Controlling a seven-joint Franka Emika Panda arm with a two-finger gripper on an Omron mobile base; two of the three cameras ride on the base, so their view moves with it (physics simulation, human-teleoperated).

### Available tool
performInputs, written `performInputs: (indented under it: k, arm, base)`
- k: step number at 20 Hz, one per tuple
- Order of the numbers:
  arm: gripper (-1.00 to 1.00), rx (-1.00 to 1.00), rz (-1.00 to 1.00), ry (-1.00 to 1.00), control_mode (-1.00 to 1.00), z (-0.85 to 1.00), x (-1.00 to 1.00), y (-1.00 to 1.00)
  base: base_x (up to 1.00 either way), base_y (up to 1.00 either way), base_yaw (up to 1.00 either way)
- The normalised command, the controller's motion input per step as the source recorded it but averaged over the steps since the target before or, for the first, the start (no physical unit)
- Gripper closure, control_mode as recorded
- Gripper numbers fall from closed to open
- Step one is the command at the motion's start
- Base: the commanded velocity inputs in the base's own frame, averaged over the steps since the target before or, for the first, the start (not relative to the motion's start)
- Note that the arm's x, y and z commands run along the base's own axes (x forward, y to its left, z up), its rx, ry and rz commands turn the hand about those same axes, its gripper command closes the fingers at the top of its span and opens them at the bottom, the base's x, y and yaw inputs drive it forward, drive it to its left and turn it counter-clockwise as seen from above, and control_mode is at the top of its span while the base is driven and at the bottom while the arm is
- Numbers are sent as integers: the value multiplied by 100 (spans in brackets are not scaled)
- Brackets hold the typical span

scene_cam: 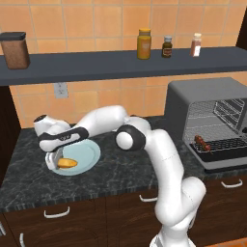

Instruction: Pick up the kebab skewer and baguette bread, and place them inside the toaster oven. Close the toaster oven door and start by setting the timer.

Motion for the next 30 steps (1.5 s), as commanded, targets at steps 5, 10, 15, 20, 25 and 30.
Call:
performInputs:
  k: [5, 10, 15, 20, 25, 30]
  arm:
    - [100, 2, 0, 0, -100, -12, -10, -15]
    - [100, 9, 0, -2, -100, 39, -45, -43]
    - [100, 9, 0, -4, -100, 82, -98, -91]
    - [100, 1, -4, -1, -100, 54, -51, -100]
    - [100, 0, -5, 0, -100, 35, 0, -100]
    - [100, 0, -4, 0, -100, 25, 0, -100]
  base:
    - [0, 0, 0]
    - [0, 0, 0]
    - [0, 0, 0]
    - [0, 0, 0]
    - [0, 0, 0]
    - [0, 0, 0]
